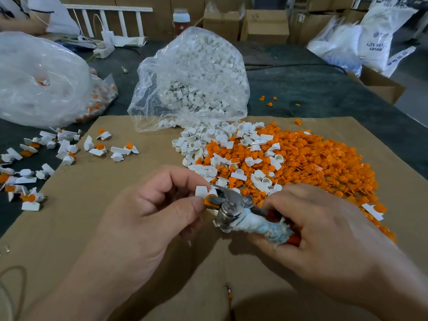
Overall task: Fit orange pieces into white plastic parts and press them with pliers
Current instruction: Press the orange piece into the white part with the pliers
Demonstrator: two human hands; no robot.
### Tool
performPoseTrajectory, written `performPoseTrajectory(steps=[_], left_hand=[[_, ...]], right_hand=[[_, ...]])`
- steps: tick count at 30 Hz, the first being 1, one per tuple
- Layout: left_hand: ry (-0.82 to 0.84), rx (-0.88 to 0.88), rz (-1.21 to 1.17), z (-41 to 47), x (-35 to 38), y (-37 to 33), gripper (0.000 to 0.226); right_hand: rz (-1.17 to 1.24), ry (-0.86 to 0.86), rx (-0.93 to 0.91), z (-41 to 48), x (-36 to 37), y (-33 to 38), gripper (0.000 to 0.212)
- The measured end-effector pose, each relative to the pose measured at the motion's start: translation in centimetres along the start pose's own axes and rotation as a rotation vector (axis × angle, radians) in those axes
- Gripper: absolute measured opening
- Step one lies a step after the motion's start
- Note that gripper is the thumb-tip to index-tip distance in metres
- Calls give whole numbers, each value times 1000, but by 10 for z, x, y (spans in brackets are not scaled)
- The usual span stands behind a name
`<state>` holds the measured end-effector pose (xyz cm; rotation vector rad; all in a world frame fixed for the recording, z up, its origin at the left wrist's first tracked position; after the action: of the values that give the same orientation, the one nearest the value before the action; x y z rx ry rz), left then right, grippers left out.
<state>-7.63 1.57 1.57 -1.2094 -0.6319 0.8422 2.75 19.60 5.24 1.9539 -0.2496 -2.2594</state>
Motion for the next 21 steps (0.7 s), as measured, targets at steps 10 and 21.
performPoseTrajectory(steps=[10,21], left_hand=[[-36,-3,-32,-1,0,-7,21],[-173,-286,-7,-2,2,9,10]], right_hand=[[-31,-128,-24,-1,-5,8,35],[-194,-114,137,6,7,-17,73]])
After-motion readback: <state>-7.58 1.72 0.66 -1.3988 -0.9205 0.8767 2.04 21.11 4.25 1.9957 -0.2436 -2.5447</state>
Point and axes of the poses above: each hand's wrist, its own z-axis towards the middle knuckle, its own x-axis out of the palm, y = z × x, the point moved 5 cm from there along z, towards the middle knuckle, and after that the axes turned 2 degrees about -z, right-handed, at the moved point
